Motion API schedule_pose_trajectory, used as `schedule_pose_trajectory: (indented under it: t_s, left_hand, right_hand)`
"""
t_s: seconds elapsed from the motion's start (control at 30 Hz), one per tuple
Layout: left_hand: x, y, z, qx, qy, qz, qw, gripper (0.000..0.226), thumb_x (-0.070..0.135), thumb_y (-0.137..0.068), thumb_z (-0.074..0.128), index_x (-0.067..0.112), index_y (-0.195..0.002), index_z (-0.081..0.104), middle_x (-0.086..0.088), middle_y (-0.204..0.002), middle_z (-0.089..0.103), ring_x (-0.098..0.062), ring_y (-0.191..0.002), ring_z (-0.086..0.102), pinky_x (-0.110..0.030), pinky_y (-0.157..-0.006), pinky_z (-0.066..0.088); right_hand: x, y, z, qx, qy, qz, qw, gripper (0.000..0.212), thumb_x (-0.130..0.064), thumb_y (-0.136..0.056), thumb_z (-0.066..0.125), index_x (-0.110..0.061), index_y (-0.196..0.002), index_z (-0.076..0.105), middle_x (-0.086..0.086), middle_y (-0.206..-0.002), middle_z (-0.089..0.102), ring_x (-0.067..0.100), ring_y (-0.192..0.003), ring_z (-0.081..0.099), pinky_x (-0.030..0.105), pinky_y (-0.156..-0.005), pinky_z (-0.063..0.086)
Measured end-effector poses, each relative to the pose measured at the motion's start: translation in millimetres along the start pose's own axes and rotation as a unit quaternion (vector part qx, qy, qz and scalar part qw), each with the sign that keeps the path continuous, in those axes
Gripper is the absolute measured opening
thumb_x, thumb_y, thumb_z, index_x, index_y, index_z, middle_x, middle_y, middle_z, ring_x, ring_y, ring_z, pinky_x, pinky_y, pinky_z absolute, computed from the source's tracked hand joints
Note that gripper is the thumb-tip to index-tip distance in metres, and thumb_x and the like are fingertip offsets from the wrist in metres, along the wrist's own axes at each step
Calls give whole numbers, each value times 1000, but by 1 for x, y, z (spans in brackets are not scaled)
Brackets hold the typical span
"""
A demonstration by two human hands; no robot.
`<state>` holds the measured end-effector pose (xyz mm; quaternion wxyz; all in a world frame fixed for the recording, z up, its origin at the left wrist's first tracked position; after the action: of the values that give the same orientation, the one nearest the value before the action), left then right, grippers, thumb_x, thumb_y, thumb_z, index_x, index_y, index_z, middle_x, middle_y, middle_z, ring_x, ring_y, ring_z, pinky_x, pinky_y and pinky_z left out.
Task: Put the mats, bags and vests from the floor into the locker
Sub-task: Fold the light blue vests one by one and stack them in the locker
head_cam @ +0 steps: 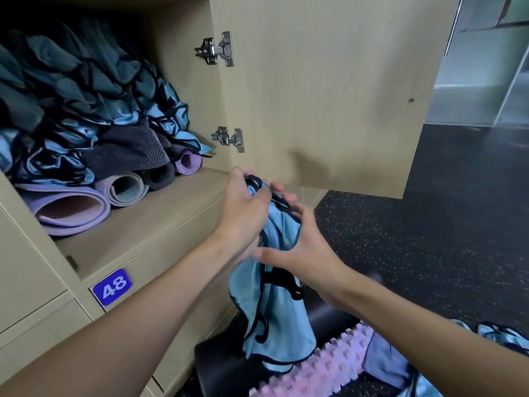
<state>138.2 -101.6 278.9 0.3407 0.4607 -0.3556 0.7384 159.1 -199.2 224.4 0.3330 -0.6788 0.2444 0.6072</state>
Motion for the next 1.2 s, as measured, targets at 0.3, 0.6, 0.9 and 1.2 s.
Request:
schedule_pose_trajectory:
  t_s: [0.3,0.6,0.9,1.2]
  left_hand:
    - [31,-5,-12,-25,-152,90,984,34,-16,-93,31,16,-103,37,-2,-82,49,-9,-47,32,-22,-45,30]
    - [45,-4,-39,-114,-489,210,839,14,33,-91,59,29,-103,53,12,-93,59,-4,-87,56,-24,-87,45]
    - [16,18,-4,-242,-430,27,869,25,31,-80,81,9,-88,71,1,-64,61,-8,-57,51,-23,-54,40]
    - [58,1,-43,6,-260,89,961,19,-12,-80,65,5,-72,59,-13,-54,57,-24,-39,55,-24,-41,40]
  right_hand:
    - [3,-3,26,-124,19,42,991,44,-10,-71,76,-2,-107,53,21,-87,65,24,-77,58,45,-76,51]
    - [-7,9,-2,-138,73,61,986,51,9,-80,65,-19,-118,45,16,-80,73,33,-70,68,37,-63,54]
    - [-37,5,-17,-45,78,-30,995,43,7,-81,64,-20,-108,44,1,-82,63,7,-57,54,22,-53,46]
    - [-37,14,-18,-61,171,-13,983,50,1,-80,68,-26,-115,44,11,-85,63,22,-62,64,30,-56,53]
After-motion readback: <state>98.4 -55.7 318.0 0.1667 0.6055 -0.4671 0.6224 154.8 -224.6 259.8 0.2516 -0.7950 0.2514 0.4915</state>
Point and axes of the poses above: each hand's wrist, its own y-axis away from the middle knuckle, its own z-axis out of the palm, x = y × z, the point moved 7 cm from there along -y, towards the middle knuckle
